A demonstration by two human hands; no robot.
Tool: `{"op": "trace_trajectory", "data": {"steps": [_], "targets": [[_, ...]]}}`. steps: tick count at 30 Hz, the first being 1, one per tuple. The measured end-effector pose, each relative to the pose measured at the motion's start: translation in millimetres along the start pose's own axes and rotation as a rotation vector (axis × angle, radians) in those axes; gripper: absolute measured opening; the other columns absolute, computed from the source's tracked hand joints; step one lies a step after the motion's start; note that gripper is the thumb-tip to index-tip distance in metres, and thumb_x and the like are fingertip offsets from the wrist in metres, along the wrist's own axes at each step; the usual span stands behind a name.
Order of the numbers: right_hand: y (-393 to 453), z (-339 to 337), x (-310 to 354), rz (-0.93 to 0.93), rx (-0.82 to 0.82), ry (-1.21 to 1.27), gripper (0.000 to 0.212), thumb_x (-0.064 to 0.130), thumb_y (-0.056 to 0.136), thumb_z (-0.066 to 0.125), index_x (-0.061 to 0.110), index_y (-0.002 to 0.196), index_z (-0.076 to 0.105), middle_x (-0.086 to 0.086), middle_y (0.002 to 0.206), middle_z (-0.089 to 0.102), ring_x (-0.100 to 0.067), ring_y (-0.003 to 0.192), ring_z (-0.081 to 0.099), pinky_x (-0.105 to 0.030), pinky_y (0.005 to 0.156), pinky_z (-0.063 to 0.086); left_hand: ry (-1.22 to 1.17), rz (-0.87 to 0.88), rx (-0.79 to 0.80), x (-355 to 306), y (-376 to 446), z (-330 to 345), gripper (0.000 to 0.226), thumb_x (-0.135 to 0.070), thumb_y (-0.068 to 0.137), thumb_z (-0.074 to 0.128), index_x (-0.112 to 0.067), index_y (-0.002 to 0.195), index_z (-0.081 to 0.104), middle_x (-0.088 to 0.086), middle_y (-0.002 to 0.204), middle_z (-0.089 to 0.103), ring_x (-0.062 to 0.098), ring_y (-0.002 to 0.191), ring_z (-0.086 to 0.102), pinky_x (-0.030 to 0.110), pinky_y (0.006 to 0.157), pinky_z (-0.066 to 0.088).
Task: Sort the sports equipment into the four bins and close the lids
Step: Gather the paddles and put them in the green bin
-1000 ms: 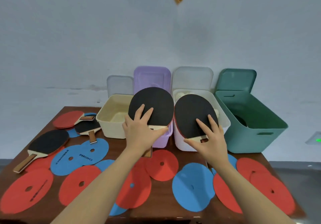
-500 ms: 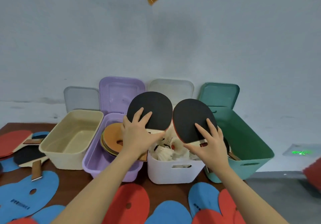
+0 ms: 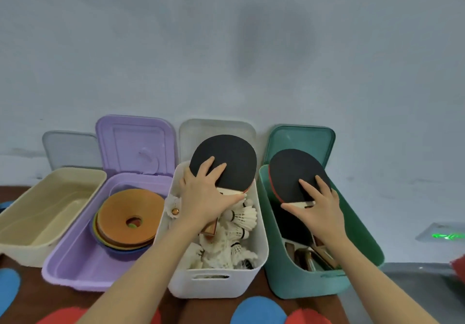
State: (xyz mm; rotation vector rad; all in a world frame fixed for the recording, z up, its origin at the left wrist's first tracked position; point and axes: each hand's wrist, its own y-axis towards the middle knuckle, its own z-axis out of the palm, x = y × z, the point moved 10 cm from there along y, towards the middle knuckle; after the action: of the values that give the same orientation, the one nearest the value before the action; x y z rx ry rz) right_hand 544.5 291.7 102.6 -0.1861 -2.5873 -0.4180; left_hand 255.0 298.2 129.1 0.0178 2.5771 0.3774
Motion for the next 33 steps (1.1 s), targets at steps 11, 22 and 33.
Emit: {"op": "trace_trajectory", "data": {"steps": [11, 22, 33], "targets": [[23, 96, -83, -0.040, 0.519, -0.236, 0.080, 0.068, 0.075, 0.058, 0.038, 0.143, 0.030, 0.003, 0.158, 0.005, -0.042, 0.141, 0.004, -0.061, 0.110, 0.009, 0.080, -0.107, 0.010, -55, -4, 55, 0.085, -0.077, 0.058, 0.062, -0.045, 0.134, 0.039, -0.018, 0.148, 0.026, 0.031, 0.133, 0.020, 0.049, 0.109, 0.021], [50, -3, -70, -0.409, 0.019, 0.149, 0.051, 0.041, 0.091, 0.032, 0.024, 0.135, 0.050, 0.002, 0.137, 0.052, -0.014, 0.127, 0.045, -0.032, 0.105, 0.029, 0.144, -0.042, 0.169, -131, -5, 130, 0.089, -0.075, 0.060, 0.062, -0.043, 0.138, 0.035, -0.017, 0.150, 0.020, 0.033, 0.131, 0.019, 0.045, 0.109, 0.017], [47, 31, -105, -0.337, 0.309, -0.312, 0.043, 0.032, 0.098, 0.033, 0.034, 0.141, 0.036, 0.008, 0.150, 0.032, -0.012, 0.135, 0.032, -0.041, 0.109, 0.009, 0.168, -0.021, 0.568, -134, -9, 233, 0.095, -0.069, 0.072, 0.058, -0.031, 0.148, 0.016, 0.007, 0.156, -0.013, 0.036, 0.140, -0.018, 0.049, 0.113, -0.005]]}}
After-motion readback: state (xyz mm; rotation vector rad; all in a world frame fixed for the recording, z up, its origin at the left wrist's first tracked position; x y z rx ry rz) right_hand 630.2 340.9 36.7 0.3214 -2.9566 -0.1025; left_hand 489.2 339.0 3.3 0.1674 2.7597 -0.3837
